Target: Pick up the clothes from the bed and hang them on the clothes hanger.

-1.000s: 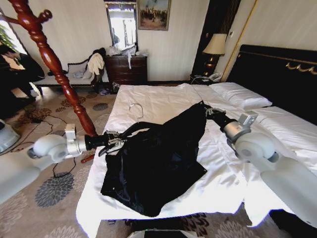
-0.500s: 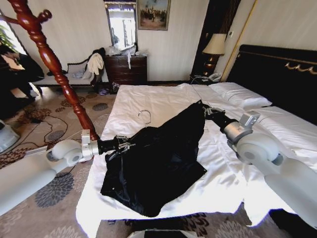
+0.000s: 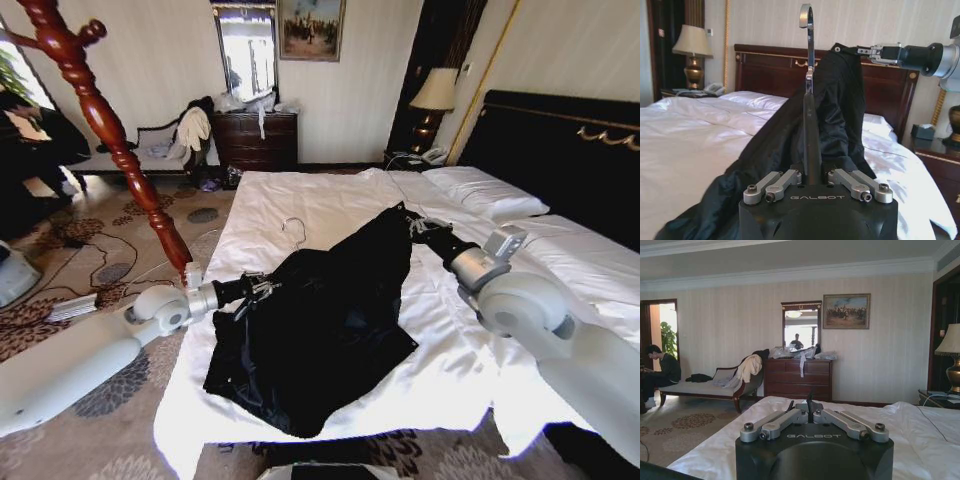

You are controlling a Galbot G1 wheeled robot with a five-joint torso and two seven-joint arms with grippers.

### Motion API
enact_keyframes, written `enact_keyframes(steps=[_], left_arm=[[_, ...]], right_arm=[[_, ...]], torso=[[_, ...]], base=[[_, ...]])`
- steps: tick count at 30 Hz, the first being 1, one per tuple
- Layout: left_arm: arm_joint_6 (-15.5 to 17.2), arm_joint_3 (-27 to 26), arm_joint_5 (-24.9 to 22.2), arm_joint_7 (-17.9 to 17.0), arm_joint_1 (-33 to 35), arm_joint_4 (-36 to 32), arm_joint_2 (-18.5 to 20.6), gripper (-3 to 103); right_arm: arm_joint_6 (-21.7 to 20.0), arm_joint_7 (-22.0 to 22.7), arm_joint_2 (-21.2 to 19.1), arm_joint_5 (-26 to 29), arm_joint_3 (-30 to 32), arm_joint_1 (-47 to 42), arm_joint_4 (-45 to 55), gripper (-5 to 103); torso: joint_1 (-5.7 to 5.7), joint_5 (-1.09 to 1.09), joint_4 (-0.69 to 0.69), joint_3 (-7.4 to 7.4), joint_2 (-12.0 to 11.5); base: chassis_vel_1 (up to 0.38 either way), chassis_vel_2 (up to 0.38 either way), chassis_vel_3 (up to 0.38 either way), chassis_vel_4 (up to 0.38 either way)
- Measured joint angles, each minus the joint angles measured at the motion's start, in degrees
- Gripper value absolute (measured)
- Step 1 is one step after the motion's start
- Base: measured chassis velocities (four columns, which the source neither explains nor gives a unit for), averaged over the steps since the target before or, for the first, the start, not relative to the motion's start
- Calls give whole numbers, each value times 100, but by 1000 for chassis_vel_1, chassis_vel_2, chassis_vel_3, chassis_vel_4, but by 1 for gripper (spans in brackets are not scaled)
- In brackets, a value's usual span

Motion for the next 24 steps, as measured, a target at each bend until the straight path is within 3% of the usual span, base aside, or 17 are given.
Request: enact_keyframes(steps=[6,12,16,24], left_arm=[[50,191,119,-5,-63,54,-153,16],[126,205,142,-87,-313,397,-608,16],[150,696,150,-84,-792,567,-892,16],[171,1187,181,-254,-1152,748,-1236,16]], right_arm=[[-4,8,-54,50,74,-63,33,0],[-36,44,-34,88,81,-74,166,0],[-71,84,36,88,76,-136,278,0],[-75,95,5,152,264,-285,325,0]], torso=[[0,-2,2,0,0],[0,-1,2,0,1],[0,1,1,0,0],[0,-1,2,0,0]], base=[[0,0,0,0],[0,0,0,0],[0,0,0,0],[0,0,0,0]])
